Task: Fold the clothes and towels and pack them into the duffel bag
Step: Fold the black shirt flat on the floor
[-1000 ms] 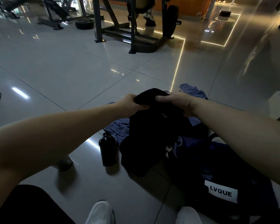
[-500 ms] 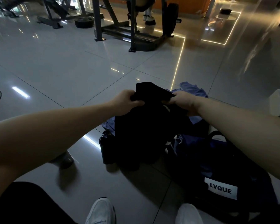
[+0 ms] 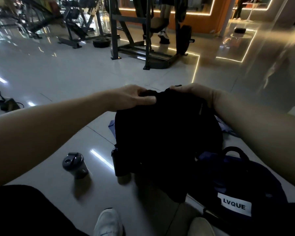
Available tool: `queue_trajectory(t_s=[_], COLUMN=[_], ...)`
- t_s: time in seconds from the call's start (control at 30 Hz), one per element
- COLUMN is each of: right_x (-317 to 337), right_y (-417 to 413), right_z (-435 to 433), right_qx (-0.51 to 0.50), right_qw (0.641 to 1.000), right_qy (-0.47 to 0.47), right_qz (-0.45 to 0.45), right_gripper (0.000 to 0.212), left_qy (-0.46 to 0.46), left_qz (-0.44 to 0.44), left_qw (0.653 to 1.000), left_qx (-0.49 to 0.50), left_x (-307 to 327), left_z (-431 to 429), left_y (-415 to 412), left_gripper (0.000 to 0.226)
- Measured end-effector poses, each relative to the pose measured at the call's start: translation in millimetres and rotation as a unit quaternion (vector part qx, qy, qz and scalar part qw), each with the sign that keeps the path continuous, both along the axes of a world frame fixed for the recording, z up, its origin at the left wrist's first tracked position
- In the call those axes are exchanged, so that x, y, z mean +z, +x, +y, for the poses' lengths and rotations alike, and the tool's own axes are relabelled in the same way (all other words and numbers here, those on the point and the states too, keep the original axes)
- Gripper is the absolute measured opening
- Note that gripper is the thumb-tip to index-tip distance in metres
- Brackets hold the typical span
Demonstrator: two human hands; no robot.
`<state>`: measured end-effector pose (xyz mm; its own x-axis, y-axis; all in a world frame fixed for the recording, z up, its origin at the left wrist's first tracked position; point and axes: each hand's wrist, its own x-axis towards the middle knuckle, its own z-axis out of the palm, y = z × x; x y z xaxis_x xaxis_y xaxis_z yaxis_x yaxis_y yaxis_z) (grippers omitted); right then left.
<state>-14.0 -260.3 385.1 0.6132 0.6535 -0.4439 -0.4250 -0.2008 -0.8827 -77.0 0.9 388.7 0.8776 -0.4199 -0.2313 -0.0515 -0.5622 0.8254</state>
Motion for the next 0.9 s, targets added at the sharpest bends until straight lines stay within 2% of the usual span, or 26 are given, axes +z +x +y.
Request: queue_trajectory(t_s=[0.1,0.17,0.2,0.3,0.37,0.43,0.6,0.7,0.77,0.9], right_x=[12,10,5,-13,-24,-33,-57,-70,-80,-104], right_y=[-3,-2,-1,4,7,14,32,36,36,42], right_z=[-7,-16,-20,-33,-40,-52,-79,-81,-79,-73], right_qx=[-0.016,-0.019,-0.019,-0.015,0.0,-0.007,-0.052,-0.102,-0.145,-0.199], right_qw=[1.0,1.0,1.0,0.996,0.991,0.989,0.979,0.968,0.96,0.949], right_qy=[0.015,0.005,-0.009,-0.083,-0.13,-0.148,-0.194,-0.224,-0.226,-0.214], right_qz=[-0.012,-0.014,-0.018,-0.02,-0.022,-0.019,-0.026,-0.053,-0.075,-0.115], right_gripper=[0.031,0.028,0.027,0.023,0.021,0.021,0.035,0.022,0.01,0.015], left_qy=[0.147,0.242,0.26,0.211,0.201,0.257,0.314,0.335,0.321,0.246], left_qz=[-0.018,0.008,0.027,0.062,0.07,0.049,-0.035,-0.067,-0.084,-0.116], left_qw=[0.989,0.97,0.965,0.975,0.977,0.965,0.946,0.931,0.93,0.934], left_qx=[0.015,0.009,0.001,0.007,-0.004,-0.016,0.073,0.131,0.161,0.23], left_x=[-16,-40,-52,-72,-85,-100,-135,-140,-139,-131], left_z=[12,25,30,40,46,54,79,88,92,93], left_y=[-11,-12,-12,-15,-15,-14,-11,0,9,20], left_gripper=[0.035,0.027,0.023,0.008,0.018,0.018,0.019,0.013,0.014,0.022])
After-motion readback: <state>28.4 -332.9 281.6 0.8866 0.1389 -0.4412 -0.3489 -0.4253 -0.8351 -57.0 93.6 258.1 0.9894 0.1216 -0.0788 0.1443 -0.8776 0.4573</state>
